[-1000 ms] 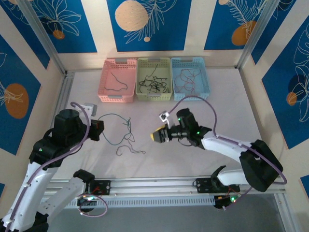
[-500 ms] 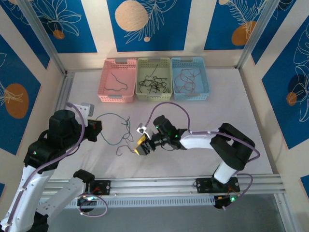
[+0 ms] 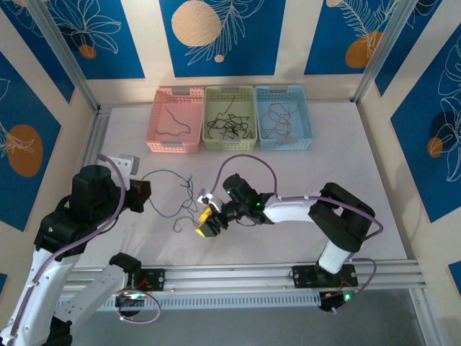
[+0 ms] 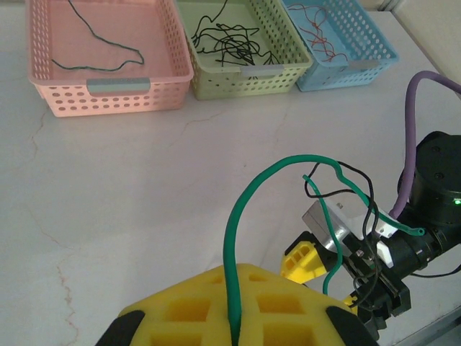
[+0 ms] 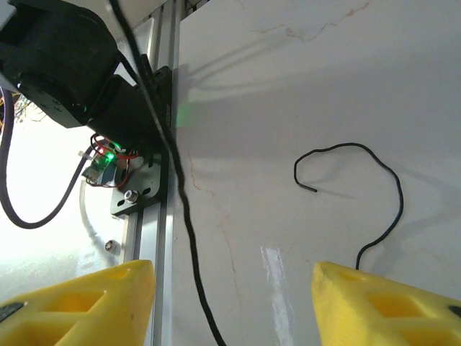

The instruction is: Untangle the cables

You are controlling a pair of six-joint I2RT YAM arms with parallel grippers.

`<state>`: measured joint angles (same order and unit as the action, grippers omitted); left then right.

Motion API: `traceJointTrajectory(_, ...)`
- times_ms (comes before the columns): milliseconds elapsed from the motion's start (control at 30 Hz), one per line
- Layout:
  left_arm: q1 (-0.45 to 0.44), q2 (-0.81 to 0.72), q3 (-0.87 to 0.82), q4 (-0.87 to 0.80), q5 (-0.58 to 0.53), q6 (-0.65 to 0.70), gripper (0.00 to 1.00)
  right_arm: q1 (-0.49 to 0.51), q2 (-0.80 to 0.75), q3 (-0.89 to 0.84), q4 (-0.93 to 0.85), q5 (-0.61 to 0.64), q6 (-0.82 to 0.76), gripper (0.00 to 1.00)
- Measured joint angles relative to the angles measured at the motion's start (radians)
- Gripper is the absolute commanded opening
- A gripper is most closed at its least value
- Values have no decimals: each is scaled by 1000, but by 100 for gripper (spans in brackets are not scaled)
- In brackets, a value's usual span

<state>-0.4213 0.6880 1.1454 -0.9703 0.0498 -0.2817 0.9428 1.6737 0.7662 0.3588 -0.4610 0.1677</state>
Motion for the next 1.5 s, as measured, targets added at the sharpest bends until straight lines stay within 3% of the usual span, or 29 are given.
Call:
traceJointTrajectory(233,0,0,2,-5,-8,2,0,0,-1,-4,-3,18,-16,0)
traceJointTrajectory(433,0,-16,30,-33,-77,2,0,-74,-80,-101,29,89,45,0)
traceJointTrajectory(667,-1,-121,103,-62,-260,-2,0,-363,-253,-270,82,175,194,0)
traceJointTrajectory(967,0,-257,127,-56,-468,-9,0,-660,-455,-440,53,249,328,0)
traceJointTrajectory(1300,0,-222,124,-56,-470,-9,0,-660,-517,-415,-40,216,338,0)
traceJointTrajectory(1500,0,-204,94,-55,-444,-9,0,-648,-661,-201,-177,184,338,0)
